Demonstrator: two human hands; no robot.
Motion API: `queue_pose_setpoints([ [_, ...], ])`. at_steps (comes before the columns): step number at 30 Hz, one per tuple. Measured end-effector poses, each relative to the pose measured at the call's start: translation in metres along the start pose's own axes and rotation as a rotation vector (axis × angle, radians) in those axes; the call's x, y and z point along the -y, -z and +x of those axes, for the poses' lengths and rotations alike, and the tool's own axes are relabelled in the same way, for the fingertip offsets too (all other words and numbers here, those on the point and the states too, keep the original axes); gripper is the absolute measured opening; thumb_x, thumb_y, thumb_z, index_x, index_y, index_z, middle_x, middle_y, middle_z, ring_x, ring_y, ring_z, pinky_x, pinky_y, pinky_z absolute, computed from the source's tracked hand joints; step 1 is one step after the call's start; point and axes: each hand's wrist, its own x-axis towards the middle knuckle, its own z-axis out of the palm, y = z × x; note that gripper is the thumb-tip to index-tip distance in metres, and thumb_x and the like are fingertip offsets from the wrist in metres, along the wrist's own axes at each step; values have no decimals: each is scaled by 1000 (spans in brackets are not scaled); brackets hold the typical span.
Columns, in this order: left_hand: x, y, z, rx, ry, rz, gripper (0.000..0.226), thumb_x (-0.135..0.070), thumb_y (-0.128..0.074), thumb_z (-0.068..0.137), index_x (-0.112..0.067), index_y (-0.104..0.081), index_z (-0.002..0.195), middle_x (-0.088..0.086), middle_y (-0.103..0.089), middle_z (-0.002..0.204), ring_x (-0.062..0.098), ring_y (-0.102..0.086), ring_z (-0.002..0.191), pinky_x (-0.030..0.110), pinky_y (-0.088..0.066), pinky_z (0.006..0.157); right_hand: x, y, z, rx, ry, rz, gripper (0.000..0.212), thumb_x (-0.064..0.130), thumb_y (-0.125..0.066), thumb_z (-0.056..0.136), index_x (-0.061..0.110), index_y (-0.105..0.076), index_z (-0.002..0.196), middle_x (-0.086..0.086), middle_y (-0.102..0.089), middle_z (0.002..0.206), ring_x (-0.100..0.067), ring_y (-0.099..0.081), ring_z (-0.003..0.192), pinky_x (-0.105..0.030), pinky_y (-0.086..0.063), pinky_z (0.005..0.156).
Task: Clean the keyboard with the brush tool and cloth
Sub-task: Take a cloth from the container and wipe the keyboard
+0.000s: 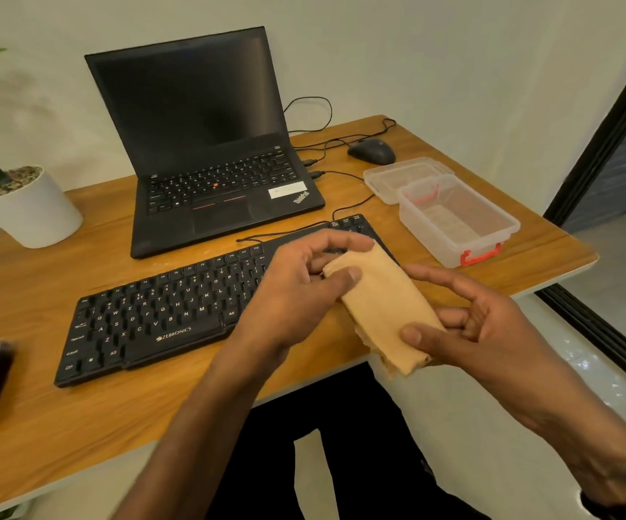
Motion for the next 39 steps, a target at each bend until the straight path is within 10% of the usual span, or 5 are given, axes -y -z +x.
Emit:
queue_pose_setpoints([
  [6, -21, -20, 48, -50, -20, -23, 40, -11, -80, 87, -26, -66, 120, 3, -80, 101, 15, -77, 97, 41, -59, 93, 21, 36, 1, -144, 127, -166, 76, 5, -83, 75, 39, -54, 136, -8, -78, 103, -23, -78, 93, -33, -64, 78],
  [13, -65, -51, 112, -197, -327, 244, 29, -20, -90, 78, -17, -69, 97, -4, -76, 95, 9, -74, 84, 29, -64, 77, 50, 75, 37, -494, 293, -562, 30, 21, -85, 82, 33, -62, 97, 12, -69, 103, -3, -73, 80, -25, -60, 65],
  [21, -60, -76, 189, -203, -457, 572, 19, -23, -88, 78, -22, -71, 87, -2, -71, 81, 11, -68, 76, 31, -59, 67, 47, 95, 82, -558, 300, -977, 4, 31, -75, 91, 29, -77, 94, 9, -65, 93, 2, -56, 77, -12, -39, 62],
  [28, -29, -81, 209, -70, -358, 856, 16, -32, -85, 82, -25, -73, 91, -9, -70, 88, 8, -66, 79, 31, -57, 67, 36, 92, 87, -454, 188, -1152, 69, 69, -25, 99, 24, -72, 75, 4, -61, 65, -14, -59, 66, -42, -55, 62],
  [39, -15, -93, 210, -44, -362, 1145, 15, -39, -76, 89, -31, -77, 102, -7, -75, 109, 18, -61, 105, 48, -50, 99, 30, 67, 88, -290, -59, -1613, 97, 70, 7, 91, 26, -76, 112, -4, -54, 142, -29, -37, 133, -55, -35, 109],
])
